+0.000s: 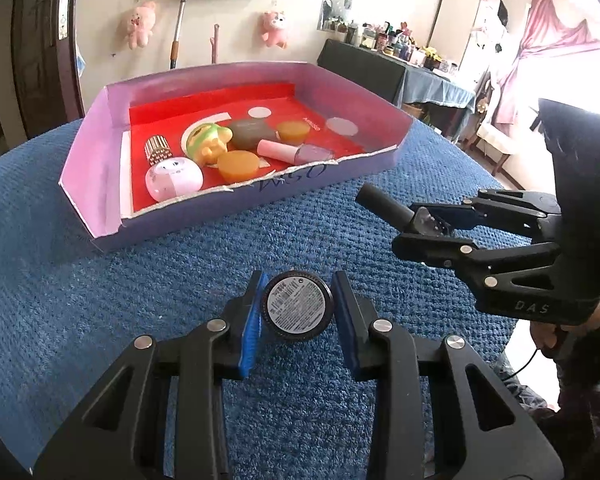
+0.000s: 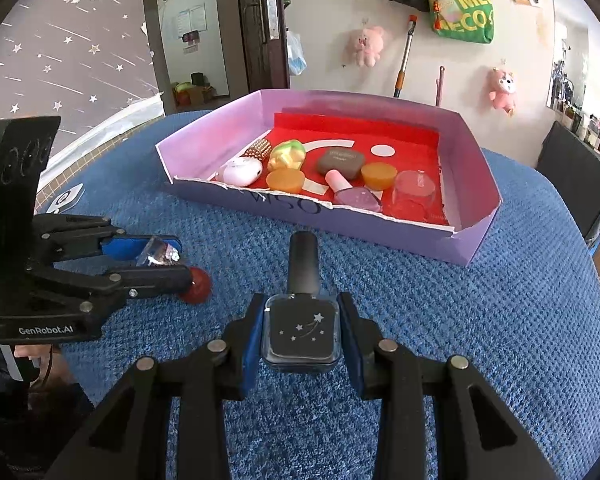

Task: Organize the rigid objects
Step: 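Lift the black bottle with the right tool while the left tool lifts the jar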

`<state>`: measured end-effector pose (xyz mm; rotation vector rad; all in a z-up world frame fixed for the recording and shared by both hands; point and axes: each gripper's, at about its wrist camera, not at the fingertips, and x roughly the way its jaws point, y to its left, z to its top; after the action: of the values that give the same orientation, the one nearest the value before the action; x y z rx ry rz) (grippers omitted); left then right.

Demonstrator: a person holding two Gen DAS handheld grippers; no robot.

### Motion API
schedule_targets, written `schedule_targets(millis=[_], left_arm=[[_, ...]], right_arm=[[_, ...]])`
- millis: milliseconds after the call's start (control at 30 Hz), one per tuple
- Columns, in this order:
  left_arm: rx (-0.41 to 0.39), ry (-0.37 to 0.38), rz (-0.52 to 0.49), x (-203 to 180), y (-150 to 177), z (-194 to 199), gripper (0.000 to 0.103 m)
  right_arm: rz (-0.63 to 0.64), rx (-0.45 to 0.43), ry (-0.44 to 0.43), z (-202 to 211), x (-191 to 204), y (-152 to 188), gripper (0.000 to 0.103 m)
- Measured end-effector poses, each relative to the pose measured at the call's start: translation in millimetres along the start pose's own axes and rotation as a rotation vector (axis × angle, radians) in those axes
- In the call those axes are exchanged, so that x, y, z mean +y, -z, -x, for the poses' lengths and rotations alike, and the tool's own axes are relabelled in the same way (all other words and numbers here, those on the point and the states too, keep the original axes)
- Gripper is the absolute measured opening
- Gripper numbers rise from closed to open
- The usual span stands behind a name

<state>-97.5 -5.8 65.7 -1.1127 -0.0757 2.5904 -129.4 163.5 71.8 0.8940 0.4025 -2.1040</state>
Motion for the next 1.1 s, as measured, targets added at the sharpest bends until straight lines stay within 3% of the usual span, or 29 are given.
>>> schedule_targets(millis=[233,600,733,767,900,1000,1033,1067,1100], left_arm=[[-0.058,-0.038,-0.025,-1,-4,4,0.030],[0.027,-0.023,0.060,12,32,0,0.031],[0.014,-0.042,0.060,9,31,-3,0.030],[0.014,-0.041,0.064,9,30,-4,0.030],[0.022,-0.055,0.062,8,28,-8,0.031],[0.022,-0.067,0.051,6,27,-10,0.033],[0.023,-0.067,0.049,5,27,-10,0.045],[0.023,-0.064,0.049,5,27,-10,0.066],[0.016,-0.067,0.051,4,27,-10,0.072]], right_arm=[[-0.014,-0.012,0.004,1,-2,1,0.038],[-0.011,0.049,-0.011,-13,-2,22,0.038],[-0.023,0.048,-0.015,-13,-3,22,0.038],[-0.024,0.047,-0.016,-12,-3,22,0.039],[-0.023,0.038,-0.014,-10,-3,23,0.058],[-0.012,0.027,0.009,-9,-2,24,0.061],[-0.016,0.028,0.006,-9,-3,24,0.061],[-0.020,0.029,0.005,-9,-3,25,0.061],[-0.022,0.031,0.008,-10,-4,25,0.062]])
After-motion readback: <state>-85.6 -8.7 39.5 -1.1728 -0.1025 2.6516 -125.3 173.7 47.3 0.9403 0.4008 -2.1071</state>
